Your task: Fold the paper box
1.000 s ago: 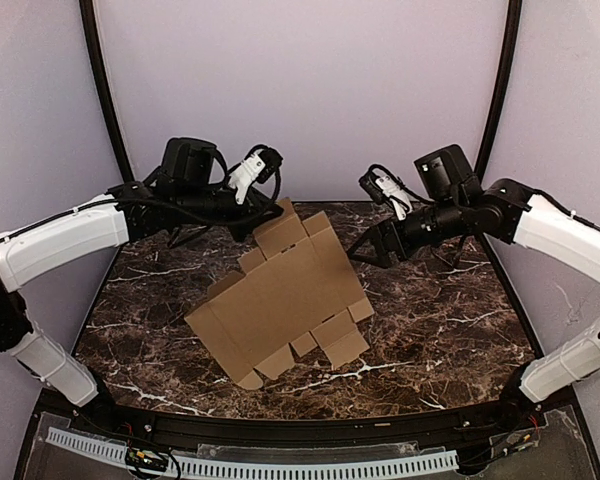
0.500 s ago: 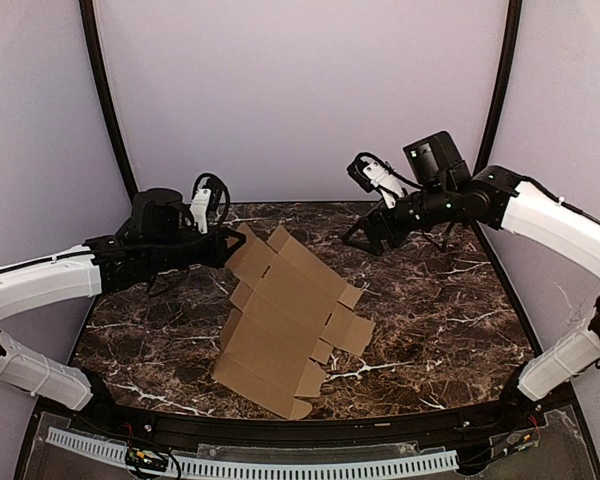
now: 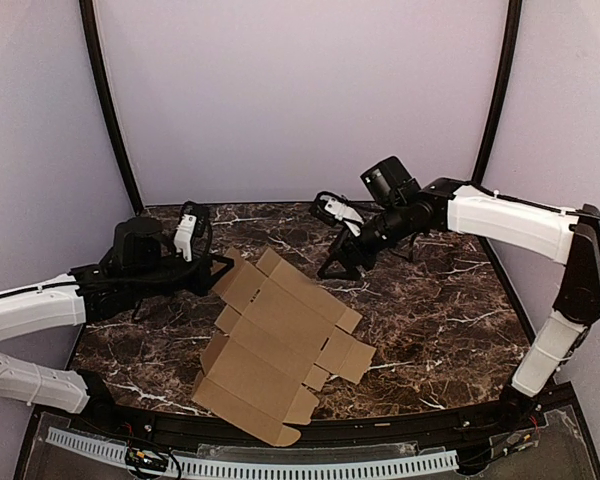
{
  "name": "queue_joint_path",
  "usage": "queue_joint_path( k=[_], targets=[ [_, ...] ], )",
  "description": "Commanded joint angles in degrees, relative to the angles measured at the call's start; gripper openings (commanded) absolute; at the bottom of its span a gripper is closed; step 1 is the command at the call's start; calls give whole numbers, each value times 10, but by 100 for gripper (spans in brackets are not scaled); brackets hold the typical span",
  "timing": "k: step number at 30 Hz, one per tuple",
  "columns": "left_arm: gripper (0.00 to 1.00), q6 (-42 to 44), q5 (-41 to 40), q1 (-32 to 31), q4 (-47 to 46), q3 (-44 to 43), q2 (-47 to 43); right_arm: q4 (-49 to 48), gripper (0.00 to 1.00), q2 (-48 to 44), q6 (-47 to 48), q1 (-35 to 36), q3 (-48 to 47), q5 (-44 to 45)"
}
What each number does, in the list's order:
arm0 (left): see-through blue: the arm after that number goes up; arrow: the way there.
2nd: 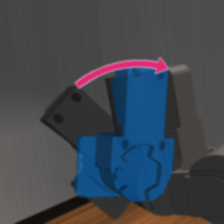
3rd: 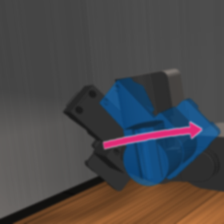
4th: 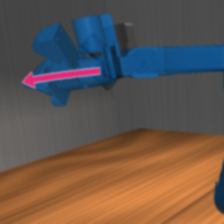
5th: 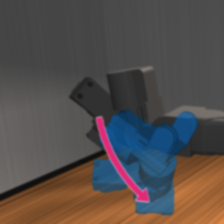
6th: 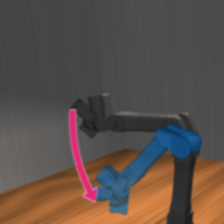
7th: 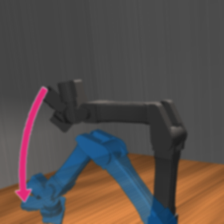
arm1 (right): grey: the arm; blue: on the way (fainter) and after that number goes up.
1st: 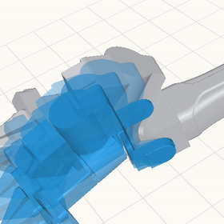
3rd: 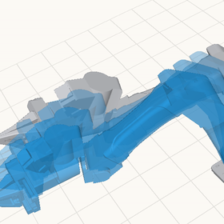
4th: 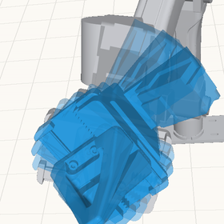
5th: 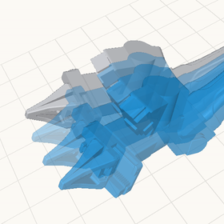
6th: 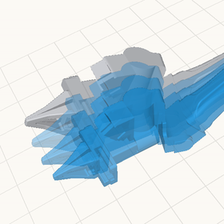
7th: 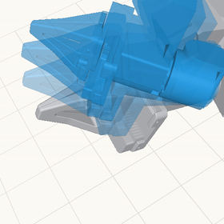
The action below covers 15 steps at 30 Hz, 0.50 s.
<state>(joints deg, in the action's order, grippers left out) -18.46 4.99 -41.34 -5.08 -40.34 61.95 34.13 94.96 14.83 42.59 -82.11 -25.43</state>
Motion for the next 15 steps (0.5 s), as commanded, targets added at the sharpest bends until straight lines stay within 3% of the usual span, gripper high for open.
queue_joint_path(
  k=[1, 15],
  targets=[
    [1, -4, -22, 0, -27, 51, -40, -17, 78, 39, 28, -3, -11, -86],
    [1, -25, 15, 0, -107, 121, -90, -31, 71, 144, 51, -14, -56, -158]
  ],
)
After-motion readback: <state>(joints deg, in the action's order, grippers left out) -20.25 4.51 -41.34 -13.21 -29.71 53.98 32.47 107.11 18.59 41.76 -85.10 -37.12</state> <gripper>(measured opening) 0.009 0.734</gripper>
